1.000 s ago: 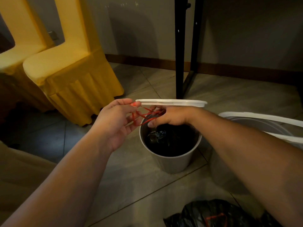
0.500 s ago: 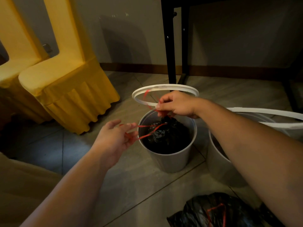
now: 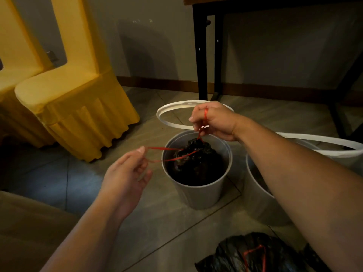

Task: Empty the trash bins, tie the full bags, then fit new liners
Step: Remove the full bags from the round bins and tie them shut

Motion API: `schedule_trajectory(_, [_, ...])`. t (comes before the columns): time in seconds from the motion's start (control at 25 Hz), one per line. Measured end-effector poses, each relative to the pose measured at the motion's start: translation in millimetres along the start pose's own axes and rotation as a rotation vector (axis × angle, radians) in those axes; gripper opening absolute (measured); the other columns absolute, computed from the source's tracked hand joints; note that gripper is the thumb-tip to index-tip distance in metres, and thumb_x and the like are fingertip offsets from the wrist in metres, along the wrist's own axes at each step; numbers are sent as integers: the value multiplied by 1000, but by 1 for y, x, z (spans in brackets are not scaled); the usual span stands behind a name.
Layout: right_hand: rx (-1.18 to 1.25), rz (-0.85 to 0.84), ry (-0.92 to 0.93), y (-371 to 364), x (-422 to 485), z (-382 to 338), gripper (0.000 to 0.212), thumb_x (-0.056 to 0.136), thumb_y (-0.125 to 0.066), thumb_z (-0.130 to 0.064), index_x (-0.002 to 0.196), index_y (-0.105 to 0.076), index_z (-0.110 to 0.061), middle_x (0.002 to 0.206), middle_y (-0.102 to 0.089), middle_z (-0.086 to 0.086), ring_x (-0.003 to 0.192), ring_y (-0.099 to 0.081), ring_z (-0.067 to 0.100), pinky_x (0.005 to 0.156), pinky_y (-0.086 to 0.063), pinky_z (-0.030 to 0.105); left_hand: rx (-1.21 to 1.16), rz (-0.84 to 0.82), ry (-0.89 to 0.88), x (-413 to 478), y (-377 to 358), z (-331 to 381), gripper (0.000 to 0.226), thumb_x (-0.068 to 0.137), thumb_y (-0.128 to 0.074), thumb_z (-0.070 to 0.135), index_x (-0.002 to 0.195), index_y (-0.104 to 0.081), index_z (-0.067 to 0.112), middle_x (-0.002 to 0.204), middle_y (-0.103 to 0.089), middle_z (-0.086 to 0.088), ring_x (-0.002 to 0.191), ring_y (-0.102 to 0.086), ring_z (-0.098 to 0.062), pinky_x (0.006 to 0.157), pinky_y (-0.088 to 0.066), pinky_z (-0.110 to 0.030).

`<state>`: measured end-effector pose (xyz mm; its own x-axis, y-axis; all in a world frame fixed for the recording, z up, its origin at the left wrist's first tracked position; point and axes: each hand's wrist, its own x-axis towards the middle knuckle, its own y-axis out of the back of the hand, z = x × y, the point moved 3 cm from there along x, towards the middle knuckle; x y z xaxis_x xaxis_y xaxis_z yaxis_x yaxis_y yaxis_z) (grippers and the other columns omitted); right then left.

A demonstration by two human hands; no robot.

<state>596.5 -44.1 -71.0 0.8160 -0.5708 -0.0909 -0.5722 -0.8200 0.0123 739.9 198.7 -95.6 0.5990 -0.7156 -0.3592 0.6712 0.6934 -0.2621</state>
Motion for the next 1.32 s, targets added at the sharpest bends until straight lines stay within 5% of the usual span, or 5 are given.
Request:
schedule_trajectory(0.24, [-134,-19,41,-1,1,3,32,84,-64,16,75,-72,-14,65,-67,-2,60,-64,10,60,-56,28,-160,-163,-232,21,-63,14,40,92,-74,18,128,-73,37,127,-77,-2,118,-73,-15,86,-60,-35])
schedule_trajectory(0.4, [-147,-27,97,-4,-4,2,32,78,-49,18,68,-60,-9,61,-54,4,59,-49,14,58,-40,30,-51,-100,-263,34,-93,4,70,91,-69,3,147,-53,42,89,-79,-2,82,-74,-17,87,-61,-41])
schedule_trajectory(0.8, [-226,-56,114,-19,-13,-10,27,75,-64,14,72,-59,-13,76,-61,16,71,-58,19,63,-50,32,777,-282,-315,47,-118,-14,11,93,-78,22,104,-78,21,91,-81,1,87,-77,-15,78,-61,-29])
schedule_trajectory(1.04, [-209,-6,71,-15,-11,-8,37,78,-54,4,108,-75,-2,102,-73,15,93,-67,17,70,-53,24,594,-258,-163,52,-110,-13,35,107,-52,32,87,-76,18,56,-50,11,53,-45,-8,52,-40,-25])
schedule_trajectory(1.32, [-441,-18,37,-4,-8,15,11,80,-88,-17,89,-84,-23,90,-80,-2,90,-75,12,77,-61,25,345,-194,-12,61,-84,-17,37,105,-48,32,82,-73,18,64,-46,4,53,-41,-10,57,-37,-27])
